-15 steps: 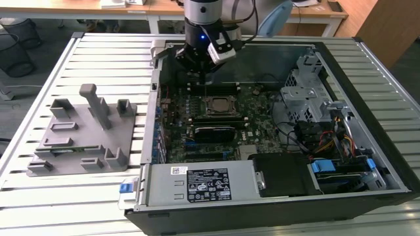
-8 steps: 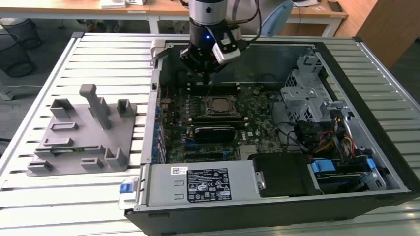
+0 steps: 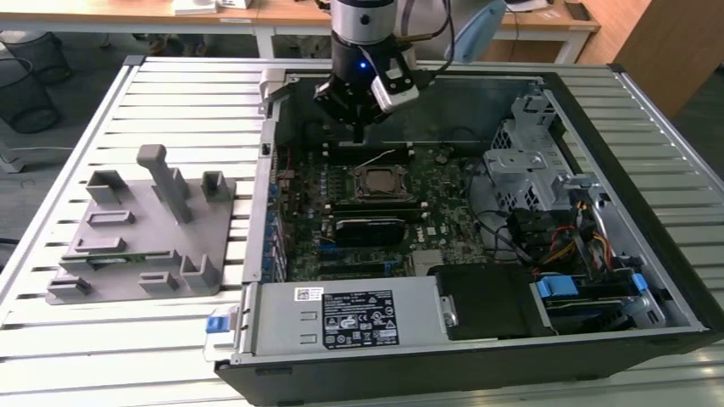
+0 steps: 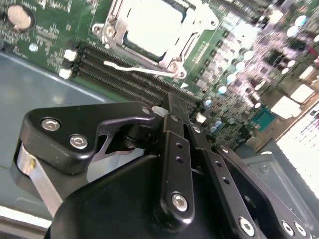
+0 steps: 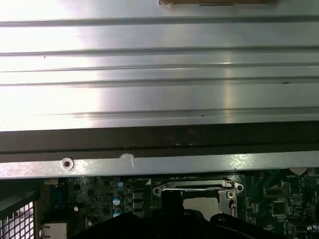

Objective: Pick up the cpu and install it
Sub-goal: 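Install the first cpu locking lever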

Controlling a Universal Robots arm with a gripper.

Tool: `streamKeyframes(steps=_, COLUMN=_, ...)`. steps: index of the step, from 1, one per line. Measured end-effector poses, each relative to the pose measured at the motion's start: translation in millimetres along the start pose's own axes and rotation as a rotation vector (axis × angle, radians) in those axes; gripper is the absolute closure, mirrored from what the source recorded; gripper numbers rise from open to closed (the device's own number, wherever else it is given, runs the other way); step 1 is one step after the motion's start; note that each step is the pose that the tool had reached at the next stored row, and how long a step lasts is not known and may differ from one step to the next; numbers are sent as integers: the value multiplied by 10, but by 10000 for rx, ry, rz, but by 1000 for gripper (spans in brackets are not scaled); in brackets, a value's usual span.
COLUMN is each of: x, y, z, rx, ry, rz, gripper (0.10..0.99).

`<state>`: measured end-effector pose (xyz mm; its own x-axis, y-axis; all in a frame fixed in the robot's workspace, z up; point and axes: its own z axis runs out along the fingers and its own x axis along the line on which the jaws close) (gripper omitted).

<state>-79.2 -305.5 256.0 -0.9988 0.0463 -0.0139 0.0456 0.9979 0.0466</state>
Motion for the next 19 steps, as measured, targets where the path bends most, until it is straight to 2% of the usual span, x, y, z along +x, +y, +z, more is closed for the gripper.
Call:
streamKeyframes(steps=1, x=-2, y=0, z=3, rx=-34, ry=2, rz=1, gripper=980)
streamKeyframes(steps=8, x=-17, y=-39, z=18, rx=-46, ry=0, rz=74, gripper=980)
streamKeyframes(steps=13, x=-36, y=-79, z=43, rx=-151, ry=2, rz=77, gripper=980)
streamKeyframes(steps=19, x=-118, y=-77, z=77, rx=-157, ry=5, rz=78, gripper=980)
